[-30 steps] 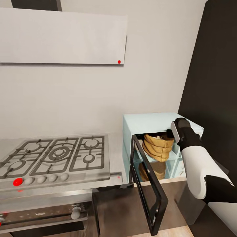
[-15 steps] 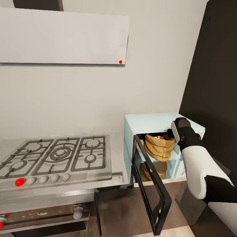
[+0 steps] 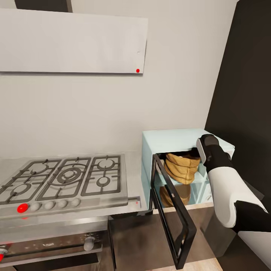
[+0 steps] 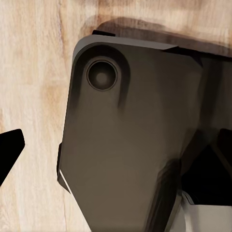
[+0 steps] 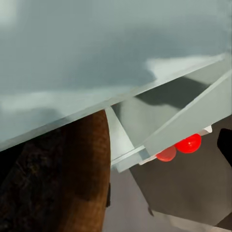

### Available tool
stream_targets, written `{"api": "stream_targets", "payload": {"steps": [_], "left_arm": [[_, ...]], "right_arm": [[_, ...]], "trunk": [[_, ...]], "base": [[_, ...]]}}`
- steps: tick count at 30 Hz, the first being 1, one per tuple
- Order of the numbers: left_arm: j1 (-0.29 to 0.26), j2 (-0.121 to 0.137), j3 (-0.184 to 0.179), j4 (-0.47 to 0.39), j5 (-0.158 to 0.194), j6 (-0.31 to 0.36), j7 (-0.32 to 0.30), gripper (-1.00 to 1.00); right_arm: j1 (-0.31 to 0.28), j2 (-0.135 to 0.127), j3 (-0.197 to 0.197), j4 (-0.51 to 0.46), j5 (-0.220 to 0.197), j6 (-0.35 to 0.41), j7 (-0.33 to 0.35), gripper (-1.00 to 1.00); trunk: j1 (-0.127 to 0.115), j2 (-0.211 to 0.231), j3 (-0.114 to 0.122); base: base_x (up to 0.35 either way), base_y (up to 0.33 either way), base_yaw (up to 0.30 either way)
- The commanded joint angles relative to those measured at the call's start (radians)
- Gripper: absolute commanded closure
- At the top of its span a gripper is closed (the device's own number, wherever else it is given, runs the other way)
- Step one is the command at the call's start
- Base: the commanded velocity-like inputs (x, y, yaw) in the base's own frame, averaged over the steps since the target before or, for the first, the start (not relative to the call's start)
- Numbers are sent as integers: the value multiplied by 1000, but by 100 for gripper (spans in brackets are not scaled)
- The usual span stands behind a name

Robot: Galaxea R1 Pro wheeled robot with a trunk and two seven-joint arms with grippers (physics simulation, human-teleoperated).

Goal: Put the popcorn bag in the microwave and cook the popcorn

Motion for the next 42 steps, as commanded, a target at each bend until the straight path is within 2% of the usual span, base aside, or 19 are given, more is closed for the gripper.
{"api": "stream_targets", "payload": {"steps": [1, 7, 25, 28, 30, 31, 34, 38, 39, 41, 42], "left_arm": [[0, 0, 1, -1, 5, -2, 1, -100], [0, 0, 1, -1, 5, -2, 1, -100], [0, 0, 1, 0, 5, -3, 1, -100], [0, 0, 1, -1, 4, -3, 1, -100], [0, 0, 1, -1, 4, -3, 1, -100], [0, 0, 1, -1, 4, -3, 0, -100], [0, 0, 1, -1, 4, -3, 1, -100], [0, 0, 1, -1, 4, -3, 1, -100], [0, 0, 1, -1, 5, -3, 1, -100], [0, 0, 2, -1, 5, -3, 1, -100], [0, 0, 2, -1, 5, -3, 1, -100]], "right_arm": [[-1, 0, -1, -14, 7, 5, 8, -100], [-2, 0, -1, -78, -3, 5, 12, -100], [-3, 0, -2, -83, -1, 5, 12, -100], [0, -26, -1, -84, -6, 5, 34, -100], [12, -44, 0, -85, -8, 5, 90, -100], [26, -52, 4, -85, -5, 5, 153, -100], [57, -62, 9, -85, 1, 5, 286, -100], [113, -68, 11, -85, 3, 5, 402, -100], [143, -68, 11, -85, 3, -8, 447, -100], [207, -68, 11, -85, 4, -111, 529, -100], [221, -67, 11, -84, 5, -142, 546, -100]], "trunk": [[0, -1, -1], [0, -1, -1], [0, -1, -1], [0, -1, -1], [0, -1, -1], [0, -1, -1], [0, -1, -1], [0, -1, -1], [0, -1, -1], [0, -1, -1], [0, -1, -1]], "base": [[0, 0, 0], [-127, 0, 0], [-282, 0, 0], [-16, 0, 0], [-3, 0, 0], [-1, 0, 0], [0, 0, 0], [0, 0, 0], [0, 0, 0], [0, 0, 0], [0, 0, 0]]}}
